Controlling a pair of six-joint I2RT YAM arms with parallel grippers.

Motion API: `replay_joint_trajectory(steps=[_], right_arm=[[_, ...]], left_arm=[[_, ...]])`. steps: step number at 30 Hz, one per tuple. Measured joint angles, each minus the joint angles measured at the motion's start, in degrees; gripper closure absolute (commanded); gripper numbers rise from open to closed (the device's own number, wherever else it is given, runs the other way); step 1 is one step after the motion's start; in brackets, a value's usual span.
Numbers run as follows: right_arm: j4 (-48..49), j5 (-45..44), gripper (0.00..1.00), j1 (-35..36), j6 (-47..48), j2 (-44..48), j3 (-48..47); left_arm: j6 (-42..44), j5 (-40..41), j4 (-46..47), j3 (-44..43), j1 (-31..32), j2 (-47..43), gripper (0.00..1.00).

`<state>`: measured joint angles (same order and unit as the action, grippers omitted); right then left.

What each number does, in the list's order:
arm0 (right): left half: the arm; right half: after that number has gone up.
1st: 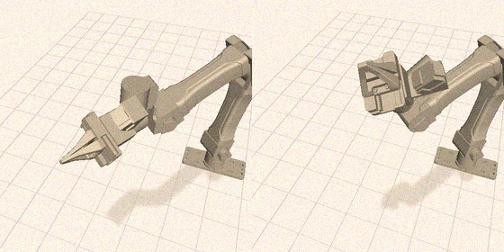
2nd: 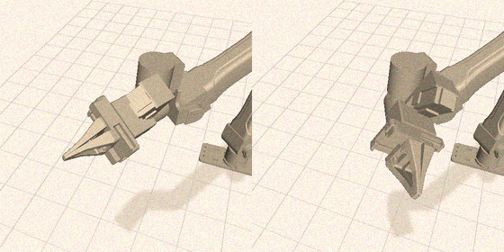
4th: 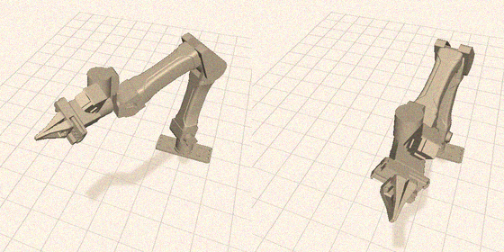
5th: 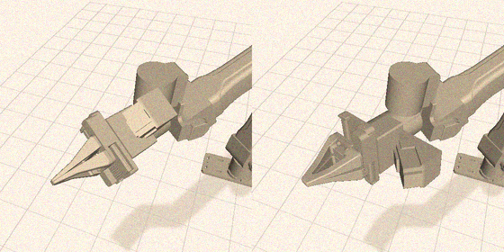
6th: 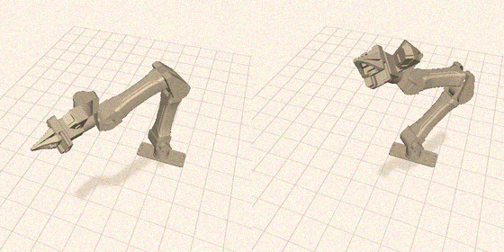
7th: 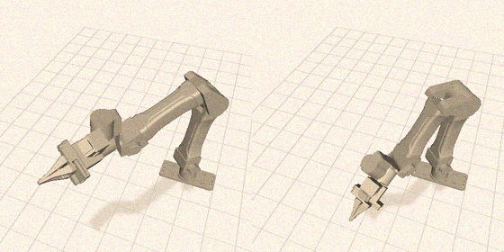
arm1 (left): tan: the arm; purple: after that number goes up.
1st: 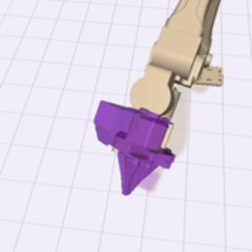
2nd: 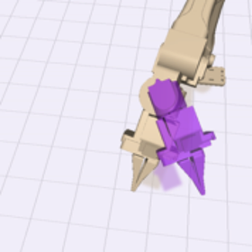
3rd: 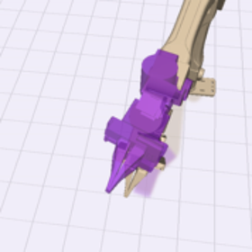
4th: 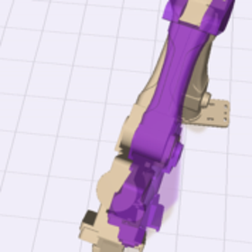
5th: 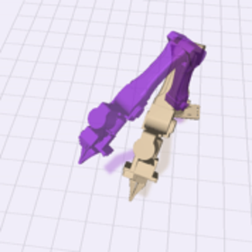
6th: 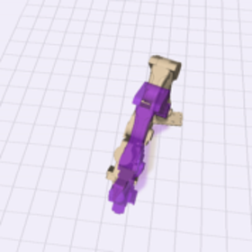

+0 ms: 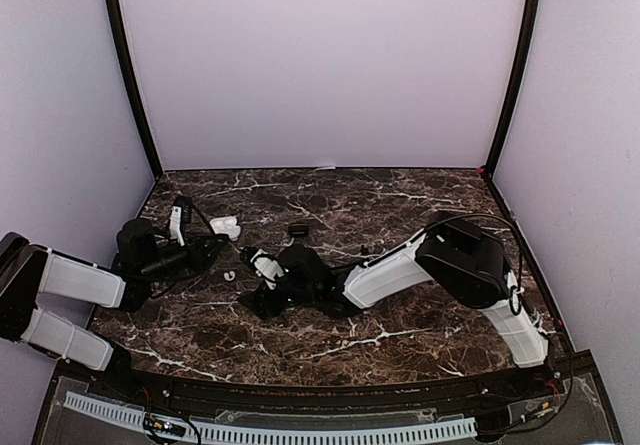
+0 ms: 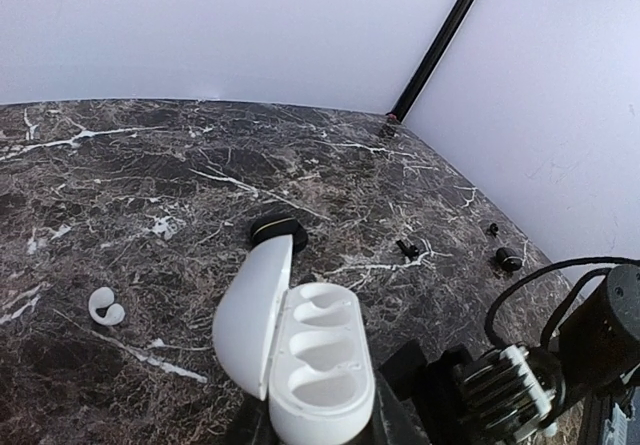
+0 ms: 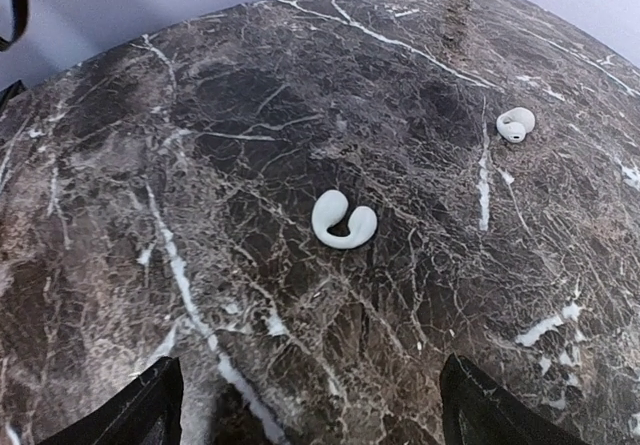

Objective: Insert the wireless bluetooth earbuds into the charging case
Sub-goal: Pick up the right earbud from the center of the board.

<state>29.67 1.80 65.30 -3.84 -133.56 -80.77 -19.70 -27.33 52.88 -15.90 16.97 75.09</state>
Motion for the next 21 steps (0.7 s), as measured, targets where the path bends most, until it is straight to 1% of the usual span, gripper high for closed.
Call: replay_joint_trajectory(steps=[8,14,18,19,20,21], right_arm=[[-6.6,-5.5,0.13,0.4,1.6,-8.3,-13.4],[-10.0,-7.5,0.19,0.6,1.9,-12.2,-20.9],[-11.4,-7.8,0.28,0.7,2.0,-14.4,-25.0],[-11.6,-7.7,0.35,0.7,2.1,-14.8,-25.8],[-13.5,-7.4,0.37,0.7,2.0,-16.2,-28.7],[-14.2,-7.1,0.41,0.7,1.8,-16.6,-29.7]], left_arm=[[0.0,3.6,-2.8,0.7,-0.5,-2.6,0.9],[0.0,8.7,-6.1,0.9,-1.5,-6.3,0.91],[0.4,12.6,-8.8,0.9,-2.3,-8.3,0.91],[0.5,13.6,-9.4,0.9,-2.3,-8.8,0.91],[0.9,15.9,-10.6,0.9,-2.5,-10.0,0.91],[1.0,16.3,-10.8,0.9,-2.5,-10.2,0.91]])
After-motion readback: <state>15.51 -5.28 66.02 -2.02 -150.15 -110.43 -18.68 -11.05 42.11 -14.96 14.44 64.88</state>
